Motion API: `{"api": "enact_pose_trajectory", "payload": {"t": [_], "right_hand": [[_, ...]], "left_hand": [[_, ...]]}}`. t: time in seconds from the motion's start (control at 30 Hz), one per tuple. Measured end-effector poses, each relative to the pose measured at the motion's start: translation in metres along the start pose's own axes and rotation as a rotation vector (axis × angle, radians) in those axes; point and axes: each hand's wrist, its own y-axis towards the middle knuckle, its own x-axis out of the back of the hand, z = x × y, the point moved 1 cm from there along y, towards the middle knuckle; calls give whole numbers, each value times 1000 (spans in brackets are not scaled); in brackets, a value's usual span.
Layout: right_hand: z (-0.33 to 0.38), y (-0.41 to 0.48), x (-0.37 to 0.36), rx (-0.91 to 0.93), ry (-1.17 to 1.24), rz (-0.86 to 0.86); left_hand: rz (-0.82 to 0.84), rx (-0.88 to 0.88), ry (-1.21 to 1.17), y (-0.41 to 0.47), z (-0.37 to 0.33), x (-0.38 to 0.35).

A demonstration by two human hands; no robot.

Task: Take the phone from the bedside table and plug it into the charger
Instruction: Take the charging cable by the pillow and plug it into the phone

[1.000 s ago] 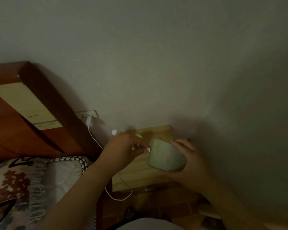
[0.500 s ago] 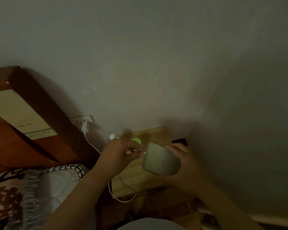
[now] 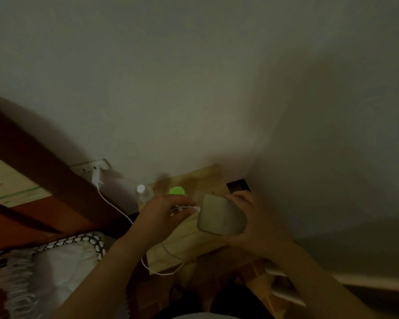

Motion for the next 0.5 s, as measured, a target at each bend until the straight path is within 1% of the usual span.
{"api": "enact_pose_trajectory", "payload": {"t": [0.13,0.2,0.33,0.5], "right_hand": [[-24,19,-2,40,-103,69],[-37,28,-5,61,-113,95],[-71,56,-13,128,-135,205],[-116,86,-41,187,-133,289]], "left_hand": [[-21,82,23,13,8,-17],[-58,118,40,15,14,-26],[-175,241,29,24,25,-58],[-220,356,5,39,47,-98]]}}
